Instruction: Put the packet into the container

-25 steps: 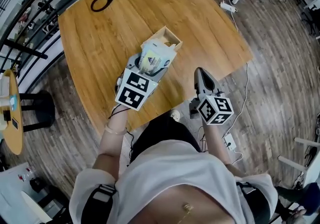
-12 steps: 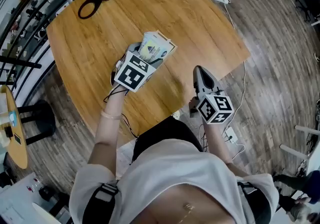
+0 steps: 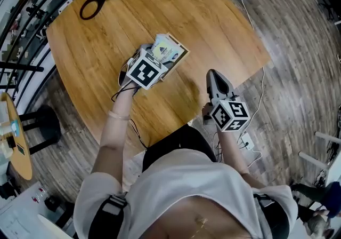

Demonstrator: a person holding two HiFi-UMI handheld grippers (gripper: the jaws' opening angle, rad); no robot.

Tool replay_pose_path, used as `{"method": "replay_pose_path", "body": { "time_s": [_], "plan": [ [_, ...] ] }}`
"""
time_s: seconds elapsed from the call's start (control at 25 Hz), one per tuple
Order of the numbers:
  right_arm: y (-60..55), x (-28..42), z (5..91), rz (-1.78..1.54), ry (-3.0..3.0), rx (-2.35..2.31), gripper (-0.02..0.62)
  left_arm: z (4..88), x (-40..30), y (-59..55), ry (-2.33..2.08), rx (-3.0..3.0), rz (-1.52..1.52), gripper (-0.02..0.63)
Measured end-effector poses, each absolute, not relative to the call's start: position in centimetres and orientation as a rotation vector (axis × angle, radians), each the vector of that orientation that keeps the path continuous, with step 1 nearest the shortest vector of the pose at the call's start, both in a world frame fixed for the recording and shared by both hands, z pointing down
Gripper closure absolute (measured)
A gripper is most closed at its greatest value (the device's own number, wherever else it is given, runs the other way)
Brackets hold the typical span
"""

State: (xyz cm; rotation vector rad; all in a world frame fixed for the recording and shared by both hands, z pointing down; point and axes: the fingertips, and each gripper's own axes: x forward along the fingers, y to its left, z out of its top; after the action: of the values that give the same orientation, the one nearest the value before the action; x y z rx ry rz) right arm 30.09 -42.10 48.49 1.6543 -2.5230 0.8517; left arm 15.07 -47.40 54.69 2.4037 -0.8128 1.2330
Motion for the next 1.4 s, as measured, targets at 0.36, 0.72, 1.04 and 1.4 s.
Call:
{"method": "replay_pose_path", "body": {
  "time_s": [0.36,0.72,1.04,1.4],
  "plan": [
    [-42.5,31.0,48.9,0.862,-2.500,1.673,0.584,57.0,15.8,-47.5,-0.742,2.366,1.291,0.293],
    [-42.3,32.1,49.3,0.883,-2.478,1.693,0.584,58.8,16.3,-47.7,-0.727,2.312,1.338,0.291],
    [-42.8,32.5,49.3,0.883,-2.477,1.710,0.584,60.0,15.9,-48.2,-0.724,2.288,1.436,0.287],
    [-43.0,32.9,49.2,0.883,-2.470,1.732,0.584,60.1,16.0,-48.3,-0.730,2.279,1.428,0.285]
  ]
}}
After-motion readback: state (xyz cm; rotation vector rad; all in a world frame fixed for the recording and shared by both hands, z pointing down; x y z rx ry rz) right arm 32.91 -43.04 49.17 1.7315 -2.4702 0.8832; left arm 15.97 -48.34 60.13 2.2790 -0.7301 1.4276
